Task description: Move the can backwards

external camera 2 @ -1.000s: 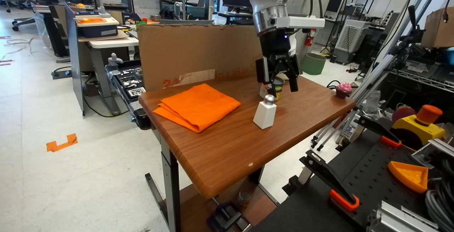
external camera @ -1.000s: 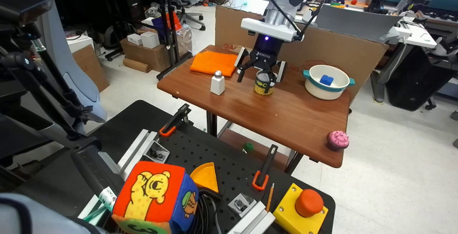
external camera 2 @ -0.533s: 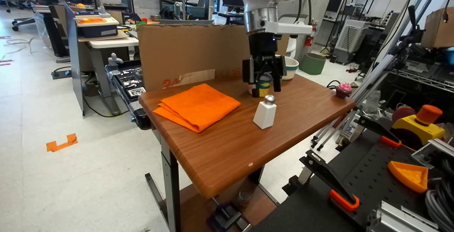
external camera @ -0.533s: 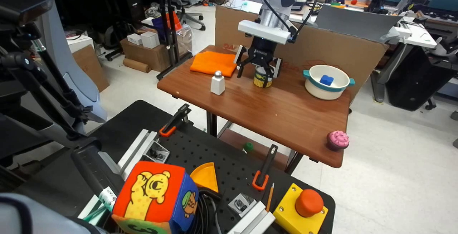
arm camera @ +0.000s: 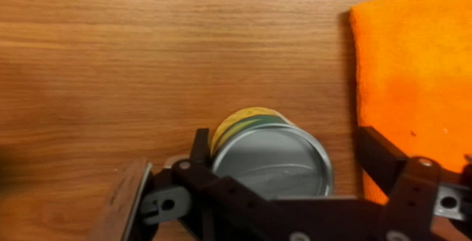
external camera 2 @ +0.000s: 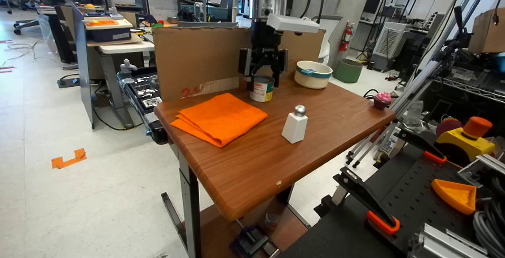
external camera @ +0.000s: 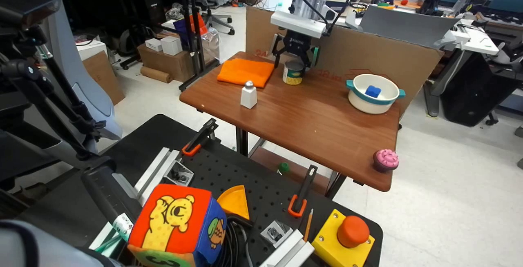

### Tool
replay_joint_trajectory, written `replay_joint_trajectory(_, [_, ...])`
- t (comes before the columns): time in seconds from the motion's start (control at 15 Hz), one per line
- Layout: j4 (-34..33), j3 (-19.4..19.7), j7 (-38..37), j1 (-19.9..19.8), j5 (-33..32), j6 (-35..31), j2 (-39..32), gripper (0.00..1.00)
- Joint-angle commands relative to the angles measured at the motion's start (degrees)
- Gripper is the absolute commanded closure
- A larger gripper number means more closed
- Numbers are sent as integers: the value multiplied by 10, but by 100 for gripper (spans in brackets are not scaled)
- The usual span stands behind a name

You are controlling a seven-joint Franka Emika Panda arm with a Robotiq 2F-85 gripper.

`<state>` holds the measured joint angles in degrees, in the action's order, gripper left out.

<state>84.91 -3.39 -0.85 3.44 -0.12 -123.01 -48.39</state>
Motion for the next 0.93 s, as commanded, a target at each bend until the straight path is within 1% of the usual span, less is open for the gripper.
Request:
replay_joint_trajectory(0.0, [-25, -3, 6, 3, 8, -15, -19, 0])
replay_joint_trajectory(0.13, [3, -5, 16, -5, 13, -16, -1, 0])
replay_joint_trajectory(0.27, [60, -10, 31, -21, 22, -35, 38, 0])
replay_joint_trajectory(0.4, [133, -14, 51, -41, 37, -68, 88, 0])
replay_joint_trajectory(0.47, [42, 1, 26, -15, 18, -30, 21, 0])
replay_joint_trajectory(0.67, [99, 0, 39, -32, 24, -46, 65, 0])
replay_joint_trajectory(0.87, [112, -3, 40, -32, 25, -48, 77, 0])
